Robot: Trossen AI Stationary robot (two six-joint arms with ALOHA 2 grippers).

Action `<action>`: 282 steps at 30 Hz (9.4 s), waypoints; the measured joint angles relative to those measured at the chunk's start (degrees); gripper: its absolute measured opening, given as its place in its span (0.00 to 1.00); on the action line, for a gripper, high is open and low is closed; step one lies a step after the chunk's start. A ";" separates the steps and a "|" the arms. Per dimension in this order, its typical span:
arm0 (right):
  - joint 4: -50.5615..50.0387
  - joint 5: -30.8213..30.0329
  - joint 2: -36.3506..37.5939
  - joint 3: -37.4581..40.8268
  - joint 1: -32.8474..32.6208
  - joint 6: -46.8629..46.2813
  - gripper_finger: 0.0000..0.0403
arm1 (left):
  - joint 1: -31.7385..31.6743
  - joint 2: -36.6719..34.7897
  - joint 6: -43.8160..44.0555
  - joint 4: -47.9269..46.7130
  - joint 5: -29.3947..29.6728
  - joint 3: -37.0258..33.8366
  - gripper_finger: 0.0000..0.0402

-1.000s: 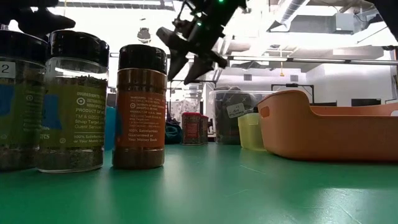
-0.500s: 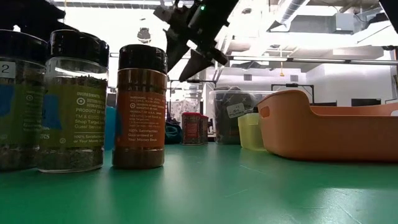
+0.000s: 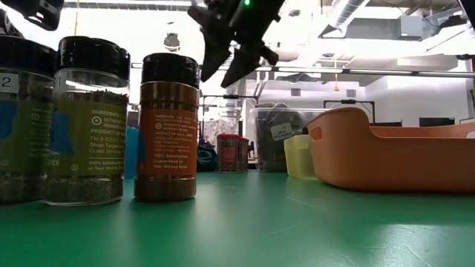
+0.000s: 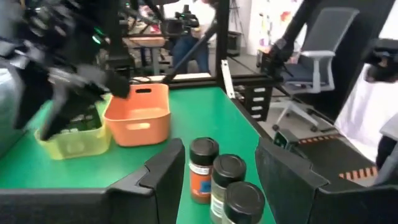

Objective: Sort spices by type
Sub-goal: Put the white spice bottle into the red bin

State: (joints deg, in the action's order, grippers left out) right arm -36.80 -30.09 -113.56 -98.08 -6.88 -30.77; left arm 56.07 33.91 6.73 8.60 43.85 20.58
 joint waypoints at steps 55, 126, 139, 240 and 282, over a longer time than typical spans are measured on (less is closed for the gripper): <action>10.51 -7.32 1.71 12.76 -0.06 8.04 0.64 | -8.63 2.33 29.63 -39.35 16.97 16.25 0.54; 16.73 -20.02 22.24 28.19 -2.13 16.66 0.63 | -3.54 50.37 54.71 -73.14 -46.64 48.19 0.54; 16.69 -19.96 22.19 28.19 -2.11 16.02 0.63 | -2.73 49.70 59.02 -70.58 -41.73 51.17 0.54; 23.29 -17.79 22.19 30.29 -2.18 19.11 0.63 | -50.75 33.00 18.57 -90.51 -24.44 41.51 0.50; 23.96 -17.62 22.19 30.31 -3.93 20.29 0.63 | -64.50 23.98 -5.28 -81.66 -29.46 38.88 0.73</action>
State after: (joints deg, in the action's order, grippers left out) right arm -12.84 -47.70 -91.37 -67.77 -10.81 -10.48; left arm -8.42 57.89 1.45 -73.06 14.39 59.46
